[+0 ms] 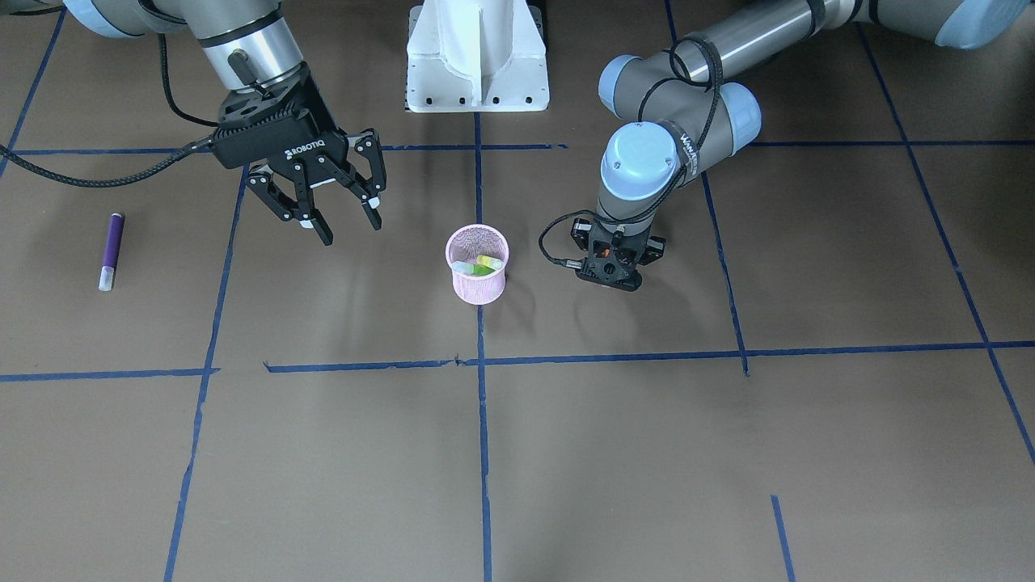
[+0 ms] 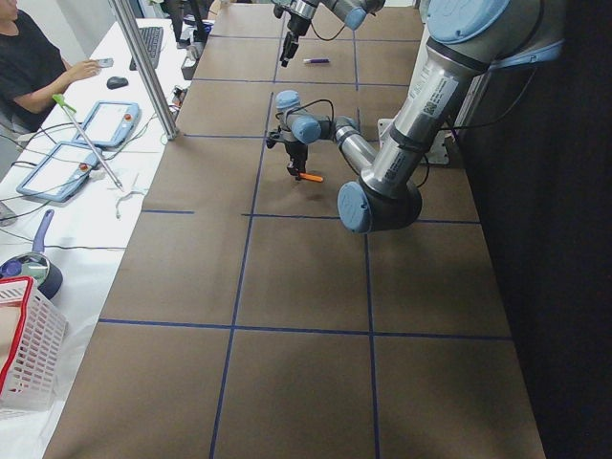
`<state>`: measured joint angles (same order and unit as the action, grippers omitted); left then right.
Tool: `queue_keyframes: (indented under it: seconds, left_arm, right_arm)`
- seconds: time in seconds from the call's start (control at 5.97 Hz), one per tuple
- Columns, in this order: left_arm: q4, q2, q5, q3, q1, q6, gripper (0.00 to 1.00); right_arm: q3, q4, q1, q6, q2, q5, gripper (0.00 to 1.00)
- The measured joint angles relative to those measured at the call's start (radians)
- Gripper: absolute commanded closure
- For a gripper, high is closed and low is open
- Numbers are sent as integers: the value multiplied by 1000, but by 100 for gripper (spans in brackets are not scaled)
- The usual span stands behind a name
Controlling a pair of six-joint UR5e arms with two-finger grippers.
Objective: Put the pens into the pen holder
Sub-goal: 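Lower the left gripper onto the orange marker and grasp it while the right gripper withdraws, then carry the orange marker with the left gripper over the pink cup and release it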
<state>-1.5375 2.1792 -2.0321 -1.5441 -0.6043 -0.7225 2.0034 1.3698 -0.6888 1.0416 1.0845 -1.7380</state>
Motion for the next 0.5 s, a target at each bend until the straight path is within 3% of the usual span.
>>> queue_keyframes:
  seconds: [0.17, 0.5]
  left_arm:
    - [-1, -1, 0, 0, 0, 0, 96]
    - [1, -2, -1, -2, 2, 0, 100]
  right_arm:
    - [0, 0, 0, 0, 0, 0, 37]
    - [0, 0, 0, 0, 0, 0, 37]
